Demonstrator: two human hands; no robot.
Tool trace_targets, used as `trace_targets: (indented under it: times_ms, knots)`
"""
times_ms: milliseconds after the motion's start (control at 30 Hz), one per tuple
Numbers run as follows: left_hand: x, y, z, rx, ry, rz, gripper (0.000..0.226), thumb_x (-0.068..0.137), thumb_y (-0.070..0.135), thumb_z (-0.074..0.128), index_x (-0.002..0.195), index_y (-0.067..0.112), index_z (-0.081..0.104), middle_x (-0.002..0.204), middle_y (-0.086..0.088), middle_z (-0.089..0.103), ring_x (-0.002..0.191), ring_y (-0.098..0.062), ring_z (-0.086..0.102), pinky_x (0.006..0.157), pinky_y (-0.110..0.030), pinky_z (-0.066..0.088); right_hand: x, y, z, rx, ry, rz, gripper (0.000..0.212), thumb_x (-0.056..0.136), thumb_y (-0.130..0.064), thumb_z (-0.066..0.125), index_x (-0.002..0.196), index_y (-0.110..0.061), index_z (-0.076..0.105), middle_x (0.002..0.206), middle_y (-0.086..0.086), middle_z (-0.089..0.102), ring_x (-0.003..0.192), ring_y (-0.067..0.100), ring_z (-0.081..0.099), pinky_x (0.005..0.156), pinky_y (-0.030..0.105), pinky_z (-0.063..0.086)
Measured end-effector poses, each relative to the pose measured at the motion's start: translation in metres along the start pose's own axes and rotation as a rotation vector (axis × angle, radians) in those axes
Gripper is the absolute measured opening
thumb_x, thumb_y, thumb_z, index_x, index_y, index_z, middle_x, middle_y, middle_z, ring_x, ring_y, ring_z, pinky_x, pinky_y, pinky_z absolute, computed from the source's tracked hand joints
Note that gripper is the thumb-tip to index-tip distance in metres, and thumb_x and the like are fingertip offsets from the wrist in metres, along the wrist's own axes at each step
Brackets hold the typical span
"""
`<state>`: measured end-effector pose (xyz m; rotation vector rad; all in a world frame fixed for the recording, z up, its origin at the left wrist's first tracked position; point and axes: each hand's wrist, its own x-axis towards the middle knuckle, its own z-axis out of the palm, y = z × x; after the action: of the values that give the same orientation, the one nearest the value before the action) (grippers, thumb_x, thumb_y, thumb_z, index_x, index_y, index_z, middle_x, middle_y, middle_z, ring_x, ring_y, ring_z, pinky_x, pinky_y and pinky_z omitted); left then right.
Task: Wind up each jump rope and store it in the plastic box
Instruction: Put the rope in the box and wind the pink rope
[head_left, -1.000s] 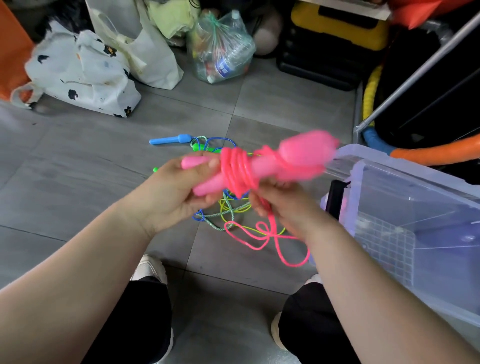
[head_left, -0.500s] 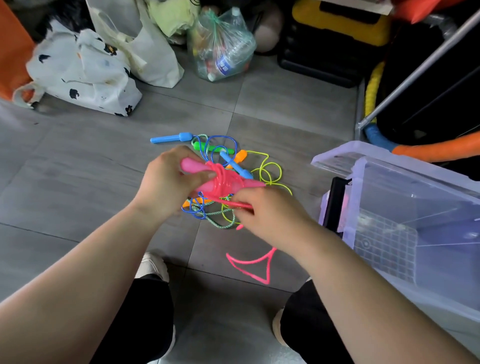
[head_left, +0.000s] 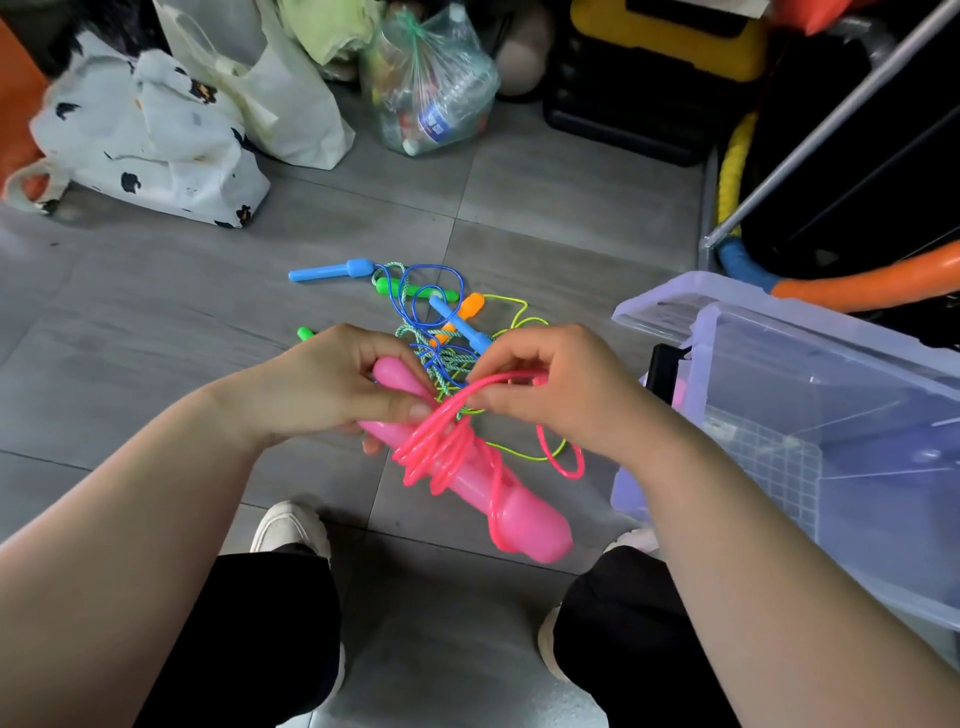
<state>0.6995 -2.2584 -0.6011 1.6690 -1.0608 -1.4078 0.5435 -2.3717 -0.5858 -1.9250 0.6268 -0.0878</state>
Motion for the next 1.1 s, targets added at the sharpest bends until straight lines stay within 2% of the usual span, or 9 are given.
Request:
trace_targets:
  times_ms: [100, 233, 333, 467, 667, 733, 800, 900, 1100]
  knots:
    - [-0.003, -0.003, -0.003, -0.147, -0.068, 0.019, 0.050, 0.028, 0.067, 0.077, 0.060, 0.030, 0.069, 0.047, -0.001, 0.061, 0.037, -0.005, 0.051, 0.036, -0.012, 0.036, 0.005, 0.005, -0.005, 0.184, 0.059, 0.018, 0.025, 0.074, 0.000, 0.067, 0.064, -0.023, 0.061, 0.048, -0.013, 0.057, 0.046, -0.006, 0.049, 0.050, 0.006, 0.039]
    - [-0.002, 0.001, 0.008, -0.399, -0.099, 0.008, 0.050, 0.027, 0.066, 0.078, 0.051, 0.024, 0.065, 0.041, -0.001, 0.055, 0.032, -0.004, 0.047, 0.035, -0.011, 0.038, 0.010, 0.011, -0.001, 0.386, 0.072, 0.108, 0.019, 0.080, 0.000, 0.058, 0.070, -0.016, 0.062, 0.042, -0.011, 0.058, 0.040, -0.003, 0.049, 0.045, 0.009, 0.038]
    - [0.002, 0.012, 0.017, -0.616, -0.030, 0.027, 0.035, 0.050, 0.053, 0.071, 0.045, 0.020, 0.060, 0.034, 0.002, 0.045, 0.027, -0.001, 0.038, 0.030, -0.008, 0.029, 0.013, 0.016, 0.008, 0.480, 0.023, 0.300, 0.022, 0.088, 0.002, 0.045, 0.073, -0.002, 0.061, 0.036, -0.008, 0.056, 0.035, -0.006, 0.050, 0.041, 0.004, 0.039]
    - [0.018, 0.012, 0.016, -0.751, 0.381, -0.060, 0.039, 0.092, 0.029, 0.040, 0.059, 0.009, 0.044, 0.031, 0.005, 0.036, 0.025, -0.002, 0.028, 0.028, -0.011, 0.017, 0.017, 0.031, 0.036, 0.375, 0.067, 0.326, 0.028, 0.090, -0.006, 0.047, 0.065, -0.015, 0.055, 0.042, -0.006, 0.060, 0.038, -0.001, 0.054, 0.048, 0.014, 0.049]
    - [0.027, -0.014, -0.006, -0.317, 0.891, -0.147, 0.027, 0.089, 0.031, 0.050, 0.066, 0.019, 0.048, 0.027, 0.008, 0.049, 0.024, -0.003, 0.042, 0.033, -0.010, 0.034, 0.016, 0.039, 0.063, -0.058, -0.195, 0.319, 0.013, 0.083, -0.011, 0.057, 0.095, -0.015, 0.059, 0.076, 0.001, 0.059, 0.072, 0.016, 0.057, 0.078, 0.034, 0.049]
    - [0.024, -0.016, -0.008, -0.165, 0.934, -0.088, 0.023, 0.088, 0.029, 0.054, 0.067, 0.021, 0.048, 0.029, 0.010, 0.051, 0.027, -0.001, 0.046, 0.037, -0.011, 0.037, 0.016, 0.036, 0.058, -0.074, -0.222, 0.310, 0.005, 0.082, -0.011, 0.057, 0.086, -0.014, 0.059, 0.078, 0.003, 0.059, 0.071, 0.018, 0.056, 0.078, 0.034, 0.048]
    - [0.022, -0.017, -0.010, -0.062, 0.971, -0.040, 0.019, 0.086, 0.028, 0.057, 0.071, 0.018, 0.052, 0.032, 0.003, 0.051, 0.029, 0.001, 0.048, 0.038, -0.010, 0.036, 0.016, 0.034, 0.050, -0.052, -0.205, 0.330, 0.022, 0.085, -0.007, 0.052, 0.069, -0.022, 0.052, 0.066, -0.001, 0.057, 0.061, 0.015, 0.052, 0.076, 0.038, 0.048]
    - [0.020, -0.020, -0.012, 0.005, 1.016, 0.009, 0.011, 0.085, 0.024, 0.059, 0.086, 0.012, 0.060, 0.057, 0.004, 0.053, 0.034, -0.003, 0.052, 0.044, -0.012, 0.040, 0.012, 0.034, 0.040, -0.066, -0.172, 0.320, 0.029, 0.088, -0.008, 0.047, 0.067, -0.026, 0.052, 0.066, -0.006, 0.057, 0.065, 0.017, 0.056, 0.083, 0.045, 0.054]
    - [0.022, -0.020, -0.013, -0.030, 1.046, 0.047, 0.017, 0.086, 0.025, 0.059, 0.101, 0.017, 0.061, 0.076, -0.004, 0.066, 0.048, -0.007, 0.060, 0.051, -0.014, 0.046, 0.004, 0.023, 0.029, 0.165, -0.223, 0.226, 0.036, 0.085, 0.009, 0.039, 0.094, -0.022, 0.054, 0.083, -0.005, 0.061, 0.060, -0.003, 0.064, 0.065, 0.016, 0.053]
